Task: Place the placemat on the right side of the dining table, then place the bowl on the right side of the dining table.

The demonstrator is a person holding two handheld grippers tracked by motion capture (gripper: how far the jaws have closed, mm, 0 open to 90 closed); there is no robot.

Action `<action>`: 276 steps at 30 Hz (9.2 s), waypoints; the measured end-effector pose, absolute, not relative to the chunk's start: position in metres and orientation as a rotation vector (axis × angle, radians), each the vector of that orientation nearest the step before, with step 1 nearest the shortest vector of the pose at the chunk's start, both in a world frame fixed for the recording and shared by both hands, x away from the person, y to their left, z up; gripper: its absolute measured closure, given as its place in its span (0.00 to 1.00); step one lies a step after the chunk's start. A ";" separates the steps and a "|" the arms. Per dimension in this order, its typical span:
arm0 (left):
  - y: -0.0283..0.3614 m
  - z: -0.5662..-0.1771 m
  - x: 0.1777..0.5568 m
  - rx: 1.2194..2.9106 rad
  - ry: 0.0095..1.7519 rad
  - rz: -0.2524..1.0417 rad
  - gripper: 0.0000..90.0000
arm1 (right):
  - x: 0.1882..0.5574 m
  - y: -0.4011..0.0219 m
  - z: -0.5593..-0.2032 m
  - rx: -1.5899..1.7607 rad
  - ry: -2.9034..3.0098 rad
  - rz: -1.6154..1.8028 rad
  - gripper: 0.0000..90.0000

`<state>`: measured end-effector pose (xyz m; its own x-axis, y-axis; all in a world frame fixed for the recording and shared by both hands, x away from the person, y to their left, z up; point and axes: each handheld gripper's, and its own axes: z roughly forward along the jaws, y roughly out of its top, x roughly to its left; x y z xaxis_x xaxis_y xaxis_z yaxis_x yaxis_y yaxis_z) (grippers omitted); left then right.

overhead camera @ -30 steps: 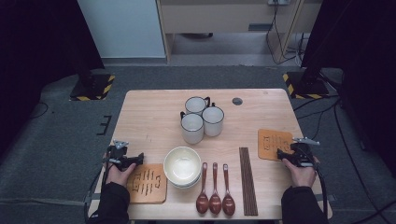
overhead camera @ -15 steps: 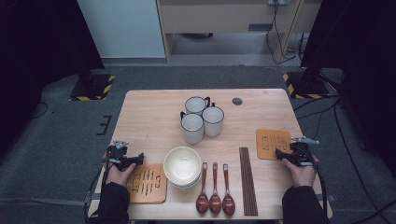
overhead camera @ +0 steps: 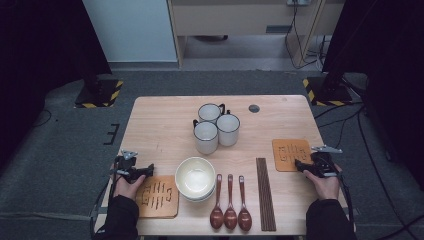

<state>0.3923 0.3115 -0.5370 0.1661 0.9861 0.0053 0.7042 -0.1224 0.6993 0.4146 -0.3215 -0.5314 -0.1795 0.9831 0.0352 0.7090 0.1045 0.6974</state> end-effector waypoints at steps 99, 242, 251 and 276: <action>0.256 -0.428 0.340 1.645 1.152 0.598 0.30 | 0.374 -0.199 -0.401 1.181 2.008 1.425 0.30; 0.194 -0.463 0.332 1.781 1.096 0.434 0.91 | 0.364 -0.032 -0.440 0.946 2.345 1.290 0.91; 0.192 -0.458 0.329 1.771 1.093 0.451 0.91 | 0.366 -0.036 -0.434 0.983 2.368 1.308 0.89; 0.186 -0.443 0.316 1.783 1.009 0.618 0.90 | 0.371 -0.027 -0.433 1.183 2.462 1.166 0.92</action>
<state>0.3161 0.1857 -0.4427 0.5299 0.8476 -0.0271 0.3613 -0.1967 0.9115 0.3711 -0.0272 -0.4327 -0.6703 0.7226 0.1690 0.5887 0.3791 0.7140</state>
